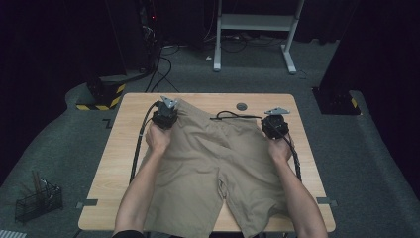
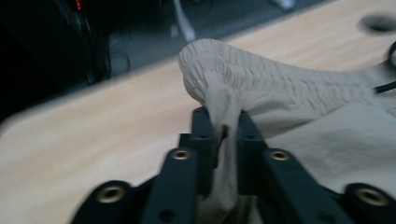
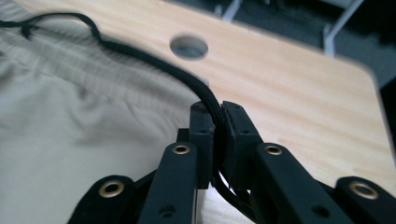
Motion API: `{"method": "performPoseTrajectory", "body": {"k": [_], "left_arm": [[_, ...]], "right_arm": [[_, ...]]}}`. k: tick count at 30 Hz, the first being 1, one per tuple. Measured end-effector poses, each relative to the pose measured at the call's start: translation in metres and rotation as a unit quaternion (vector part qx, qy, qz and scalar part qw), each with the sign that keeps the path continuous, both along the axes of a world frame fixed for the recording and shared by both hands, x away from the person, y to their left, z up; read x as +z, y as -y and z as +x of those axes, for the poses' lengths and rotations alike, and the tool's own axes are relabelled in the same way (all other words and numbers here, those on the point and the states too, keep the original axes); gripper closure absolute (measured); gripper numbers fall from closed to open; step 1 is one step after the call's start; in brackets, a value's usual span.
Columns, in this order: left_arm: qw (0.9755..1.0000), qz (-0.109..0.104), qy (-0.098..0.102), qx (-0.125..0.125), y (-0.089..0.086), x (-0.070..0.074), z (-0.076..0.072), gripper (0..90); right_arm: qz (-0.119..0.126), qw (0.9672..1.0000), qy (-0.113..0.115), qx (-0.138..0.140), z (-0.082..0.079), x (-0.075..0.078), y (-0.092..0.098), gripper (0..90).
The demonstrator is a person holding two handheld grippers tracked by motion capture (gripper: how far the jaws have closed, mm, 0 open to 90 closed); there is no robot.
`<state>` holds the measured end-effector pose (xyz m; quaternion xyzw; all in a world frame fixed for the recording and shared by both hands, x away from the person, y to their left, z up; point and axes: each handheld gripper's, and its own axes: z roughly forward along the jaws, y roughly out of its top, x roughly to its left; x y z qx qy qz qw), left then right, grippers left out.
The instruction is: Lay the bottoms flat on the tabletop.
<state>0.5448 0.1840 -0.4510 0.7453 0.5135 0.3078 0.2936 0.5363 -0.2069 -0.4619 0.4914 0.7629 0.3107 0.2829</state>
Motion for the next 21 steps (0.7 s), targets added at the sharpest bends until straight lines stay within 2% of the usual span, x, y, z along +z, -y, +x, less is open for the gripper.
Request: {"method": "performPoseTrajectory", "body": {"k": [1, 3, 4, 6, 7, 9, 11, 13, 14, 17, 19, 21], "left_arm": [[0.9996, -0.012, -0.023, 0.006, -0.002, -0.007, 0.004, 72.7], [0.9978, -0.038, -0.052, 0.015, -0.003, -0.018, 0.007, 60.5], [0.9975, -0.041, -0.055, 0.015, -0.002, -0.02, 0.006, 52.0], [0.9982, -0.027, -0.054, 0.004, -0.001, -0.022, -0.002, 45.0], [0.9982, -0.025, -0.055, -0.004, 0.0, -0.022, -0.007, 43.4], [0.9983, -0.017, -0.054, -0.015, 0.001, -0.021, -0.019, 40.6], [0.9978, -0.017, -0.054, -0.034, 0.001, -0.022, -0.032, 40.1], [0.996, -0.029, -0.07, -0.049, 0.003, -0.026, -0.039, 38.6], [0.9947, -0.027, -0.081, -0.057, 0.005, -0.03, -0.041, 38.3], [0.9928, -0.008, -0.101, -0.063, 0.013, -0.045, -0.04, 36.6], [0.9928, -0.015, -0.104, -0.057, 0.015, -0.05, -0.035, 36.5], [0.9927, -0.02, -0.109, -0.049, 0.016, -0.056, -0.028, 36.2]], "right_arm": [[0.001, 0.9997, -0.023, -0.005, 0.005, -0.005, 0.001, 79.8], [0.01, 0.9985, -0.054, -0.007, 0.01, -0.013, 0.003, 73.5], [0.031, 0.9966, -0.077, 0.0, 0.009, -0.017, 0.004, 68.1], [0.048, 0.9947, -0.089, 0.018, 0.003, -0.02, 0.004, 61.0], [0.048, 0.994, -0.096, 0.024, -0.002, -0.021, 0.003, 59.1], [0.047, 0.9929, -0.102, 0.039, -0.013, -0.022, 0.004, 55.8], [0.05, 0.9929, -0.095, 0.051, -0.026, -0.023, 0.005, 55.5], [0.046, 0.9925, -0.094, 0.062, -0.038, -0.026, 0.005, 56.1], [0.039, 0.9923, -0.096, 0.067, -0.042, -0.027, 0.004, 58.4], [0.021, 0.9911, -0.11, 0.072, -0.043, -0.036, 0.0, 60.5], [0.017, 0.9906, -0.118, 0.066, -0.039, -0.044, -0.001, 58.7], [0.02, 0.9922, -0.104, 0.066, -0.035, -0.046, -0.003, 54.1]]}}
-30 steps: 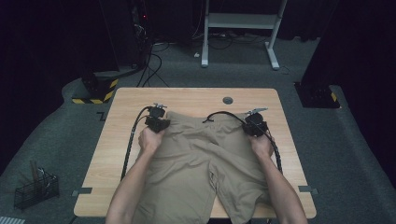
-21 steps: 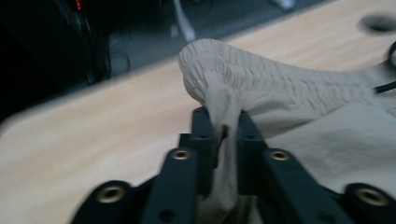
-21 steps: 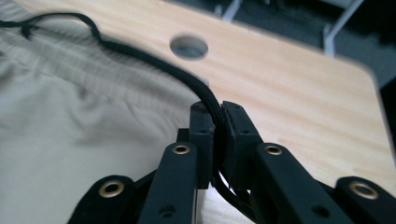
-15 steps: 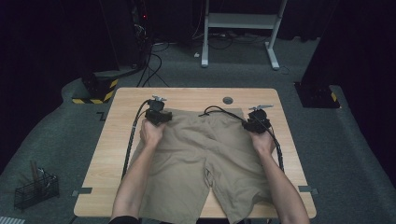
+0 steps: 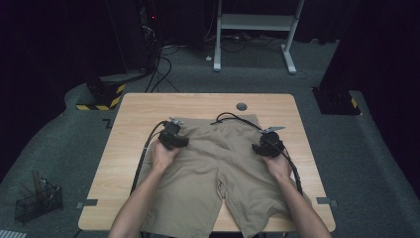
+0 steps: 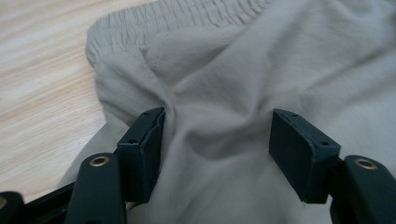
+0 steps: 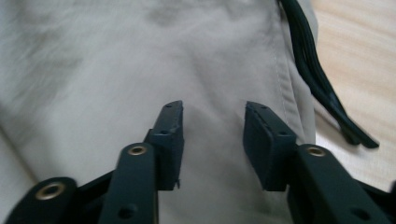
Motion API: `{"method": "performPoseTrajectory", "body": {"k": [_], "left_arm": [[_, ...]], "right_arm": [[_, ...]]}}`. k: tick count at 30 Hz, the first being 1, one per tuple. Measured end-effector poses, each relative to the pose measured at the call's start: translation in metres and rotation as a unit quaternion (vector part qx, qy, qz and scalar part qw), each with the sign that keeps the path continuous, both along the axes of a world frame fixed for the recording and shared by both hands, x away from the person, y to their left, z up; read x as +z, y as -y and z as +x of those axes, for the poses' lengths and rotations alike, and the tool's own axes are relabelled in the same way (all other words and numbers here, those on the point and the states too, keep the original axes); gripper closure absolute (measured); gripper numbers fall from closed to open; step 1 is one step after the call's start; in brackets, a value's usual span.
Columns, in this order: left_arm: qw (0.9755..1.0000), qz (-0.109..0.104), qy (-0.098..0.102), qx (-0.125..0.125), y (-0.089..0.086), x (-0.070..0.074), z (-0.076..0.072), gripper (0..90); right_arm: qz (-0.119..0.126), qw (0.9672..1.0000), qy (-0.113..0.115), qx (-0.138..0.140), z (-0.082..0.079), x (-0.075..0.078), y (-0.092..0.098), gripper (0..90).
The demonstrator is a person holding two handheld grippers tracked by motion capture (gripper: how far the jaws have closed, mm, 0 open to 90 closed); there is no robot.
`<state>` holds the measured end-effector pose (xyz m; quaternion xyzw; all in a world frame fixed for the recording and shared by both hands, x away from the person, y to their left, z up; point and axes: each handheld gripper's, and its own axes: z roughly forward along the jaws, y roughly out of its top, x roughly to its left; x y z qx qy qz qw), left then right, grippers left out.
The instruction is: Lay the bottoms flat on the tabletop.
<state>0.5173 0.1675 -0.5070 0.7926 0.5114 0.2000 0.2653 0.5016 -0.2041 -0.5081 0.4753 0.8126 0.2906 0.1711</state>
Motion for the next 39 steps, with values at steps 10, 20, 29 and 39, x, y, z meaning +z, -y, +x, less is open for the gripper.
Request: {"method": "performPoseTrajectory", "body": {"k": [10, 20, 29, 39], "left_arm": [[0.999, 0.017, -0.02, 0.037, 0.011, 0.011, 0.042, 35.5], [0.9987, -0.024, 0.014, -0.042, -0.008, 0.027, -0.034, 32.0], [0.9999, -0.009, -0.008, -0.005, -0.014, -0.002, -0.019, 33.8], [0.9986, 0.018, 0.001, 0.05, -0.01, 0.015, 0.036, 32.4]], "right_arm": [[-0.023, 0.9992, -0.001, -0.032, 0.042, 0.002, 0.0, 47.2], [0.008, 0.9987, 0.027, 0.042, -0.044, 0.026, 0.002, 48.7], [-0.011, 0.9986, 0.012, 0.051, -0.052, -0.002, -0.011, 48.4], [0.001, 0.9995, 0.031, 0.01, -0.014, -0.006, -0.012, 48.1]]}}
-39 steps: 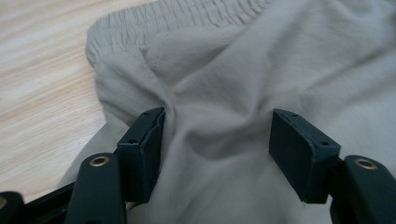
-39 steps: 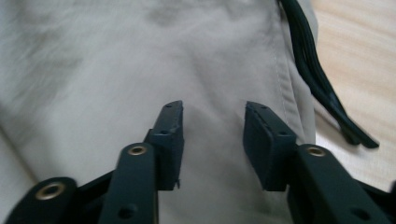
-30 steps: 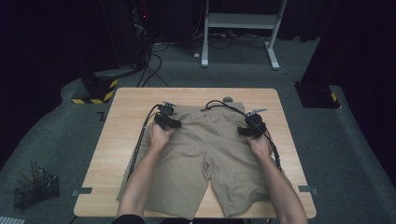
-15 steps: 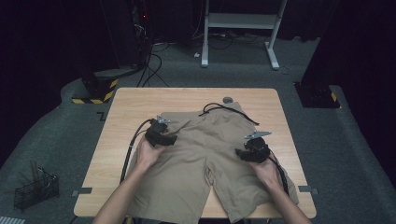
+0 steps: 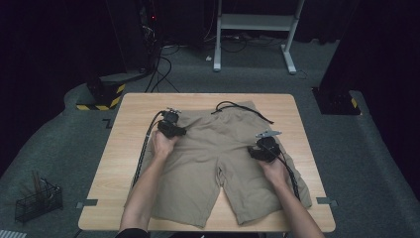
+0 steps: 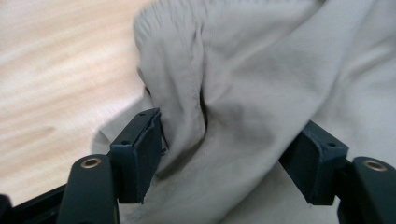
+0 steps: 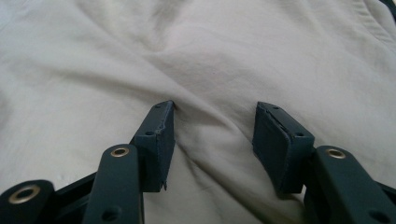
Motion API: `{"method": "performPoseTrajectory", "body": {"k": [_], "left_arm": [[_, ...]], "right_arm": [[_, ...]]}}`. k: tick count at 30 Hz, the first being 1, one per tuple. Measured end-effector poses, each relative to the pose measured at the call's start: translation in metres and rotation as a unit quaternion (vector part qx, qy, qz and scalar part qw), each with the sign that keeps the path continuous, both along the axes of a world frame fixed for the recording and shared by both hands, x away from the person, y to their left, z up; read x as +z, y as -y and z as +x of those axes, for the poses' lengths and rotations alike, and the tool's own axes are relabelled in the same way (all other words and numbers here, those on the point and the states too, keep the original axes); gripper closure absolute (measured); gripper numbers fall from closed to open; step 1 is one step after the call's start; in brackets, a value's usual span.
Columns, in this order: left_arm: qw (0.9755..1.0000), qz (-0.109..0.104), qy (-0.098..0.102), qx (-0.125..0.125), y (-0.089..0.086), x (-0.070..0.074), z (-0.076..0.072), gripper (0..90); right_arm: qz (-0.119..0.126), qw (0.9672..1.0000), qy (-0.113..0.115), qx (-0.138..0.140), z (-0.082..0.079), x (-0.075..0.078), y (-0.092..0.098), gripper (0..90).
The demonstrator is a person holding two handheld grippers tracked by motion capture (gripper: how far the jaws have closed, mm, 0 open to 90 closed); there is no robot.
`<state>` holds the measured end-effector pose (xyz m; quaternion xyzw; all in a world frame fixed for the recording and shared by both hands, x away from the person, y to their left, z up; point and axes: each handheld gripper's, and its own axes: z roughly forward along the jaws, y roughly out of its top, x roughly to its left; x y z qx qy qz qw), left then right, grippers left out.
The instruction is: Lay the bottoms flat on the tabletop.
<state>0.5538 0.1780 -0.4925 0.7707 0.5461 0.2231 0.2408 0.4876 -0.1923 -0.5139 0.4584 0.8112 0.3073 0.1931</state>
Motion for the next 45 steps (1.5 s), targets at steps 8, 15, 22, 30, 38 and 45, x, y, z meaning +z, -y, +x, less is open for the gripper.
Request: {"method": "performPoseTrajectory", "body": {"k": [8, 15, 22, 30, 38, 45], "left_arm": [[0.9972, 0.002, 0.046, -0.059, -0.011, 0.033, -0.061, 29.8], [0.9946, -0.033, 0.041, -0.089, -0.014, 0.016, -0.113, 30.9], [0.9923, -0.062, 0.017, -0.106, -0.005, -0.016, -0.155, 31.0], [0.989, -0.053, 0.031, -0.135, 0.012, -0.025, -0.193, 35.1], [0.9805, -0.035, 0.004, -0.193, 0.032, -0.017, -0.209, 85.5], [0.9845, -0.053, 0.032, -0.164, 0.022, -0.009, -0.195, 47.0]], "right_arm": [[0.001, 0.9998, 0.006, 0.02, -0.03, 0.013, 0.0, 46.8], [0.018, 0.9964, -0.014, 0.082, -0.069, 0.011, -0.002, 67.0], [0.021, 0.9918, -0.028, 0.123, -0.086, 0.003, -0.02, 74.9], [0.011, 0.9903, -0.011, 0.138, -0.106, 0.001, -0.036, 61.9], [0.007, 0.9911, -0.003, 0.133, -0.108, -0.001, -0.042, 58.2], [0.008, 0.9921, -0.006, 0.125, -0.106, 0.001, -0.037, 53.8]]}}
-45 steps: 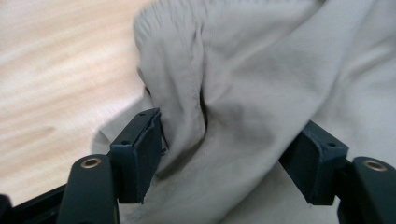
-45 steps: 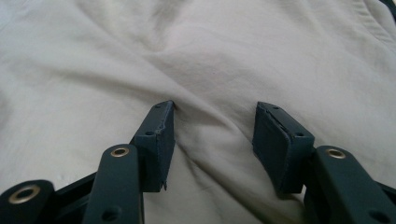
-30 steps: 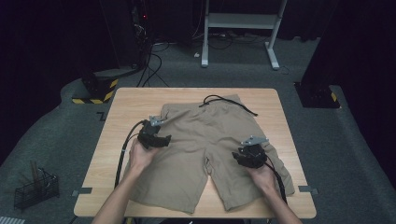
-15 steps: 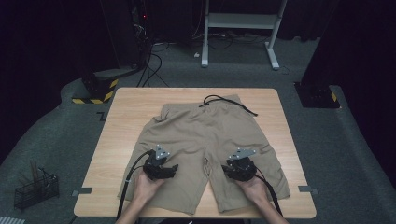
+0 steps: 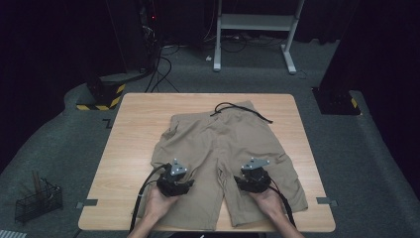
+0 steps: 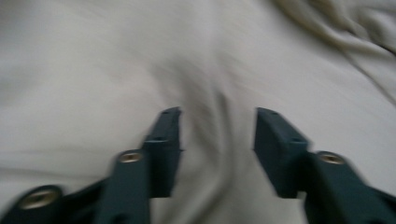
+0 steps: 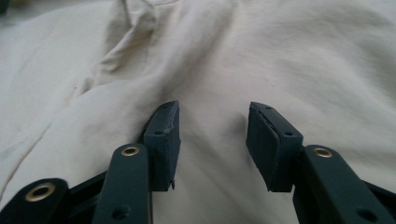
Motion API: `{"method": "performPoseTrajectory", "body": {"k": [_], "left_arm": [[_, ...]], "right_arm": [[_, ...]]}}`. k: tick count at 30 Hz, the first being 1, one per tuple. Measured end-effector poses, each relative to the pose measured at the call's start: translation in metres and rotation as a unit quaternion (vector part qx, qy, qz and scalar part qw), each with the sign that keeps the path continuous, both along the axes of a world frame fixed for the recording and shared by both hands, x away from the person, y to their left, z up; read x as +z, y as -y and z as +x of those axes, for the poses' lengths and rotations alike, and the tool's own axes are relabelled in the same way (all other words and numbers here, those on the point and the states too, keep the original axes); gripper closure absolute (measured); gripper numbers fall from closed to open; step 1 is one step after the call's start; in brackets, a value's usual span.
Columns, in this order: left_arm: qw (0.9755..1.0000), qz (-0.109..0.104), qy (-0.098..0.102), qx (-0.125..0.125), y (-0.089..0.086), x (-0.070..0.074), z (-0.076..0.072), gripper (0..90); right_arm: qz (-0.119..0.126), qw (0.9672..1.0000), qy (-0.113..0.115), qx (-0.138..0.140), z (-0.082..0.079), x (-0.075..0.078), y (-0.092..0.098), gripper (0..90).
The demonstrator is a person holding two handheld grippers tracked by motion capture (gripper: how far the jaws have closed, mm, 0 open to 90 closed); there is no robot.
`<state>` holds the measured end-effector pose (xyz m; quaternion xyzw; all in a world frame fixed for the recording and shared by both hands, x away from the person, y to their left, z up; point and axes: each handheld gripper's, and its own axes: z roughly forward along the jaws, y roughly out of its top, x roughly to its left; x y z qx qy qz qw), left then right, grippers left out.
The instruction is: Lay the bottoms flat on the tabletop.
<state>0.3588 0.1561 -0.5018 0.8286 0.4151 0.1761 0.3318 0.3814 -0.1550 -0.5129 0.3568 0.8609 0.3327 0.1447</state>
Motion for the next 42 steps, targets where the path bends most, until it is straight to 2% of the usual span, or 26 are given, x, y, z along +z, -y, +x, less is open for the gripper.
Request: {"method": "performPoseTrajectory", "body": {"k": [2, 4, 7, 10, 14, 16, 17, 20, 21, 23, 25, 27, 29, 31, 33, 35, 36, 38, 40, 42], "left_arm": [[0.999, -0.005, 0.019, 0.039, -0.011, 0.009, 0.019, 41.8], [0.9972, -0.009, 0.031, 0.067, -0.018, 0.017, 0.038, 40.6], [0.9944, -0.008, 0.035, 0.099, -0.028, 0.026, 0.072, 39.9], [0.9915, 0.0, 0.027, 0.127, -0.035, 0.026, 0.105, 39.9], [0.9869, 0.01, 0.006, 0.161, -0.04, 0.017, 0.137, 40.1], [0.9843, 0.013, -0.008, 0.176, -0.043, 0.011, 0.149, 41.2], [0.9834, 0.014, -0.008, 0.181, -0.045, 0.009, 0.153, 42.6], [0.981, 0.008, 0.008, 0.194, -0.053, 0.009, 0.161, 45.8], [0.9809, -0.002, 0.007, 0.194, -0.055, 0.01, 0.164, 47.6], [0.9815, -0.03, -0.011, 0.189, -0.06, 0.012, 0.172, 51.0], [0.9823, -0.037, -0.019, 0.183, -0.062, 0.015, 0.177, 52.0], [0.9818, -0.044, -0.013, 0.184, -0.062, 0.019, 0.179, 51.1], [0.983, -0.03, -0.017, 0.18, -0.059, 0.022, 0.181, 50.4], [0.9849, -0.007, -0.02, 0.172, -0.055, 0.021, 0.184, 54.5], [0.9869, 0.004, -0.014, 0.161, -0.051, 0.019, 0.185, 67.4], [0.9875, 0.016, -0.025, 0.155, -0.049, 0.015, 0.189, 80.4], [0.9872, 0.024, -0.029, 0.155, -0.048, 0.015, 0.191, 88.3], [0.9859, 0.041, -0.021, 0.161, -0.048, 0.016, 0.193, 89.9], [0.9835, 0.059, 0.003, 0.171, -0.05, 0.023, 0.197, 90.0], [0.9809, 0.068, 0.027, 0.181, -0.053, 0.034, 0.204, 90.0]], "right_arm": [[0.003, 1.0, 0.0, -0.005, 0.002, 0.001, 0.003, 53.4], [0.003, 1.0, 0.001, -0.009, 0.005, 0.003, 0.004, 53.3], [0.002, 0.9999, 0.003, -0.01, 0.008, 0.003, 0.004, 53.2], [-0.008, 0.9999, 0.005, -0.009, 0.009, 0.0, 0.003, 53.2], [-0.001, 0.9999, 0.003, -0.013, 0.009, -0.002, 0.005, 53.6], [-0.002, 1.0, 0.005, -0.007, 0.009, -0.002, 0.005, 57.5], [-0.003, 1.0, 0.006, -0.001, 0.008, -0.002, 0.005, 60.2], [0.003, 0.9999, 0.008, 0.01, 0.007, -0.003, 0.009, 63.5], [0.007, 0.9998, 0.012, 0.013, 0.007, -0.004, 0.011, 64.6], [0.015, 0.9996, 0.019, 0.015, 0.006, -0.006, 0.015, 65.4], [0.02, 0.9995, 0.022, 0.013, 0.005, -0.007, 0.015, 65.5], [0.022, 0.9994, 0.025, 0.012, 0.005, -0.007, 0.016, 65.6], [0.024, 0.9992, 0.028, 0.014, 0.004, -0.008, 0.016, 65.6], [0.027, 0.9991, 0.029, 0.013, 0.004, -0.009, 0.017, 65.6], [0.028, 0.9991, 0.03, 0.012, 0.003, -0.009, 0.017, 65.6], [0.029, 0.999, 0.031, 0.011, 0.003, -0.009, 0.017, 65.5], [0.028, 0.999, 0.032, 0.011, 0.003, -0.009, 0.017, 65.6], [0.028, 0.999, 0.032, 0.011, 0.003, -0.009, 0.017, 65.5], [0.028, 0.999, 0.032, 0.01, 0.002, -0.009, 0.017, 65.5], [0.027, 0.999, 0.033, 0.008, 0.002, -0.009, 0.016, 65.6]]}}
